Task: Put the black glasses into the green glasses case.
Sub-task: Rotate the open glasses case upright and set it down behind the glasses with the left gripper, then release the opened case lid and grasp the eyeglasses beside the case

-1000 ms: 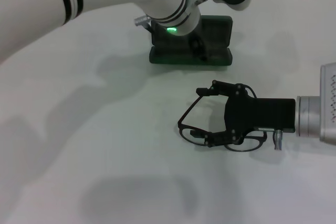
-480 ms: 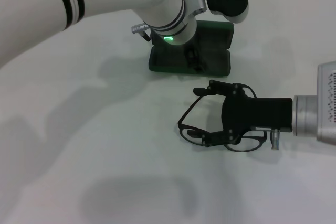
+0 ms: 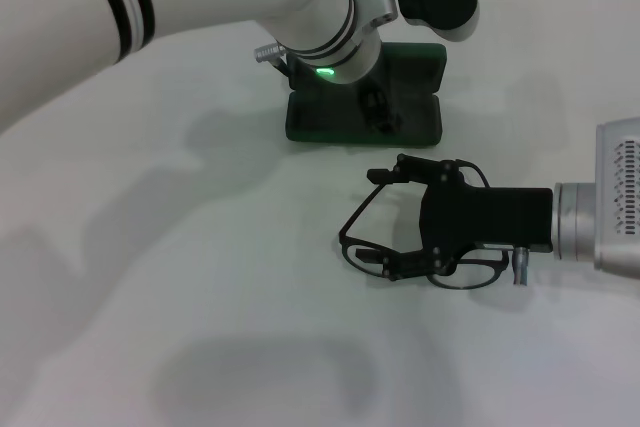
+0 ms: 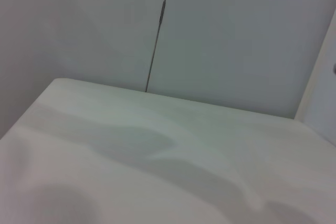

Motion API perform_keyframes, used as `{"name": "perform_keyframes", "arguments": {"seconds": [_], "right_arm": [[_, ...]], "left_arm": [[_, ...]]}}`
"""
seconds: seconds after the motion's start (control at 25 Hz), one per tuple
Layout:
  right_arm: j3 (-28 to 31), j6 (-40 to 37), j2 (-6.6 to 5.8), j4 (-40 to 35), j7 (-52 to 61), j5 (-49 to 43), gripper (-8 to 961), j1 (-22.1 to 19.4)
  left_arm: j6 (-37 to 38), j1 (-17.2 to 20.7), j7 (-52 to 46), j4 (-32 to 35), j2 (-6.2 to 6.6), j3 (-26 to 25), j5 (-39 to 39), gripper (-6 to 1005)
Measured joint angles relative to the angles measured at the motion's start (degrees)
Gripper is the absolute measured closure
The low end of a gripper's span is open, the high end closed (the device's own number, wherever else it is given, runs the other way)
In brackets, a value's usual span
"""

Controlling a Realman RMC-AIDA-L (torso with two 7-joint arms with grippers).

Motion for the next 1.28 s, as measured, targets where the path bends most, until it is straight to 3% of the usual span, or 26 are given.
{"name": "perform_keyframes", "arguments": {"seconds": [0.72, 1.28], "right_arm": [[0.0, 0.0, 0.00, 0.0, 0.0, -0.1, 84, 0.2], [0.2, 1.3, 0.00, 0.1, 0.0, 0.0, 84, -0.2]], "left_arm": [[3.9, 2.1, 0.5, 5.1, 0.26, 1.5, 0.2, 291], [9.0, 11.8, 5.3, 20.6, 0.44, -0.3, -0.8, 291]]}}
